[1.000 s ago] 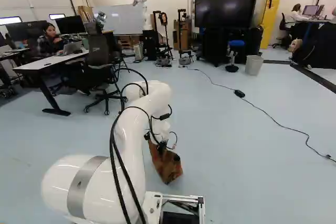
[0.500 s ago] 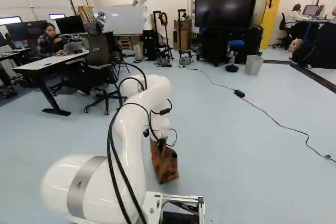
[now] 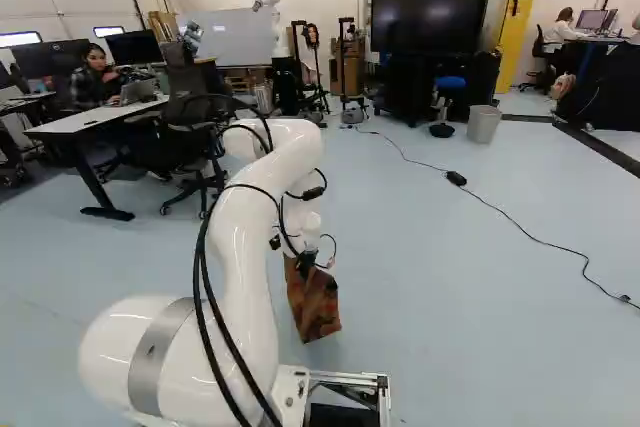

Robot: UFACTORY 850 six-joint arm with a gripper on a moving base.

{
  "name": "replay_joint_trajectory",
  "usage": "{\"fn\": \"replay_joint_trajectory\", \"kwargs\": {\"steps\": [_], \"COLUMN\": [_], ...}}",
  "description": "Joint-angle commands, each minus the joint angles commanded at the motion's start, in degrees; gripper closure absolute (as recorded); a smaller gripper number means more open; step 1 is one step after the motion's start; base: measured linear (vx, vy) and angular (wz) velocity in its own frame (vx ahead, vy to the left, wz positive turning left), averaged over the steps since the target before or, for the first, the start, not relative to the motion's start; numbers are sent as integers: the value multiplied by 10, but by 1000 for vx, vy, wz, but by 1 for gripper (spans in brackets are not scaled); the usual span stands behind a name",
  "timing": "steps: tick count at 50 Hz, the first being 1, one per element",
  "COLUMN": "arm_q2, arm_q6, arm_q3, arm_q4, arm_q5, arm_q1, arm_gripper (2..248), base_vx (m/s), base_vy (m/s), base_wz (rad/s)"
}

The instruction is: Pick up the grocery bag from the ground

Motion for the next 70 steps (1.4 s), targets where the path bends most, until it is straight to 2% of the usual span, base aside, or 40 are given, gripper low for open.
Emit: {"fn": "replay_joint_trajectory", "kwargs": {"steps": [70], "arm_q2": [310], "arm_q6": [0], "arm_q3": [245], "arm_q4": [313], "arm_q5": [0], "arm_q1": [42], "arm_gripper": [228], "base_vx": [0], "base_vy": [0], "base_wz": [0]}}
